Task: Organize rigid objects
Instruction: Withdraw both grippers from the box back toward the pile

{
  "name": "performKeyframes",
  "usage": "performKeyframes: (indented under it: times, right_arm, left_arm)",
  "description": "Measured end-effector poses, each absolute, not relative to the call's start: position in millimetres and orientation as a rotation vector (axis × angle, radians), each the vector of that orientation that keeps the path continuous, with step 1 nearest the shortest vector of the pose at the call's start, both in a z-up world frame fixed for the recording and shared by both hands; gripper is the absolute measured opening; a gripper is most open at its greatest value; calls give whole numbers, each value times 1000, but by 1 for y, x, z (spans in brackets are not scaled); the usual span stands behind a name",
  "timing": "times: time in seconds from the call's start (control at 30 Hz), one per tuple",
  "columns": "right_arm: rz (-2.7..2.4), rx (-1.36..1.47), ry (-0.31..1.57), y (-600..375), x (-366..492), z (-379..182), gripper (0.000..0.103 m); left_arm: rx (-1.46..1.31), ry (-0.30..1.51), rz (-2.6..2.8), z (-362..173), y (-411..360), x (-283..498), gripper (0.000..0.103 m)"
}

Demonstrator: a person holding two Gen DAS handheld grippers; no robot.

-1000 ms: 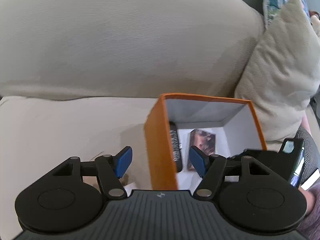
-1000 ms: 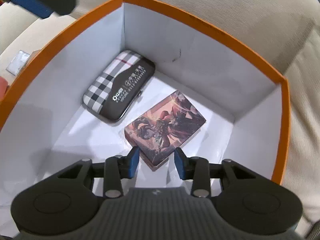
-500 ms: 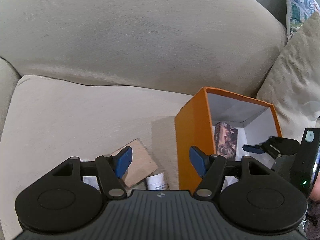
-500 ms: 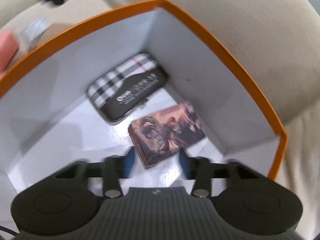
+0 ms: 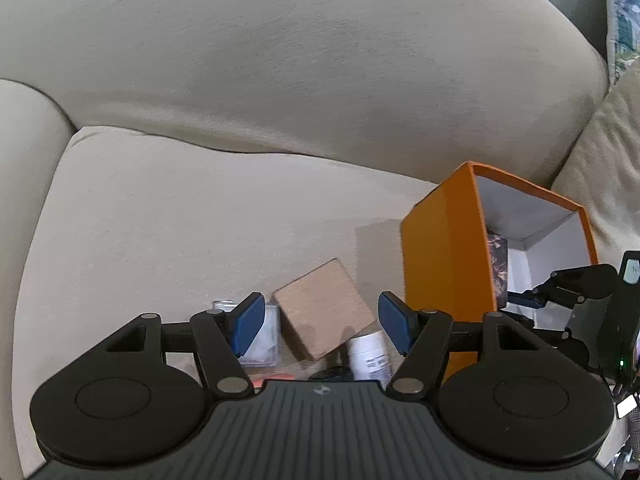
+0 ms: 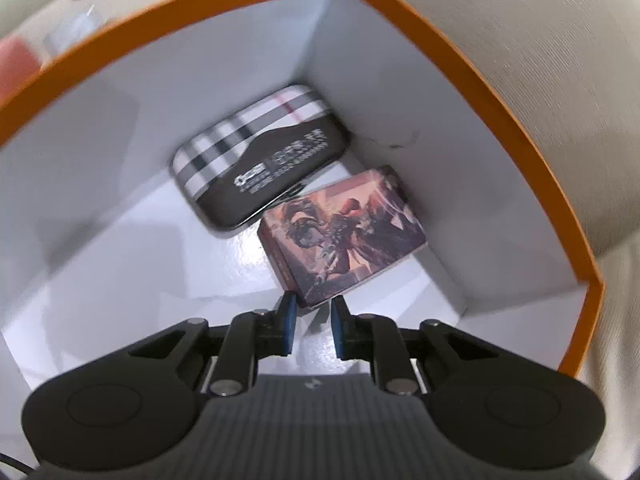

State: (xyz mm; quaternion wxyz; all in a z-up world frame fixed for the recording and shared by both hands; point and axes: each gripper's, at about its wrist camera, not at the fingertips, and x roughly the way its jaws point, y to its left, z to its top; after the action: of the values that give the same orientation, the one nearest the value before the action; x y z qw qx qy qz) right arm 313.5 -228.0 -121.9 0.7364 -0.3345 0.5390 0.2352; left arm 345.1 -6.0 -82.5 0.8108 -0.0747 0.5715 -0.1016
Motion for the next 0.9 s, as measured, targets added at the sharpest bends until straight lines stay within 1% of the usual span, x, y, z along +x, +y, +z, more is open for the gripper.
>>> performKeyframes:
  times: [0.2, 0.37, 0.53, 0.67, 0.7, 0.73, 0.83, 0.9]
  right_arm:
    - [583, -1009, 1092, -217, 297, -131, 17]
    - [602, -1029, 1083, -211, 293, -132, 18]
    - [557, -927, 1105, -220, 300, -121, 19]
    - [481, -832, 1108, -221, 298, -102, 19]
    - [459, -780, 1105, -220, 297, -92, 20]
    - [437, -715, 1098, -221, 295, -83, 22]
    - [384, -491, 1057, -220, 285, -48, 26]
    - [347, -346, 1029, -217, 273, -29, 30]
  left_arm:
    - [-156, 1232, -201, -86, 1, 342, 77]
    - [-145, 1247, -193, -88, 4, 339, 77]
    - [-99, 1221, -201, -78, 5, 332, 76]
    - [-105, 1182, -211, -64, 15, 322, 74]
    - [-109, 1172, -209, -60, 18, 318, 73]
    - [-113, 1161, -207, -57, 22, 314, 71]
    - [-125, 1119, -188, -45, 34, 299, 70]
    - [-138, 1100, -190, -39, 40, 286, 66]
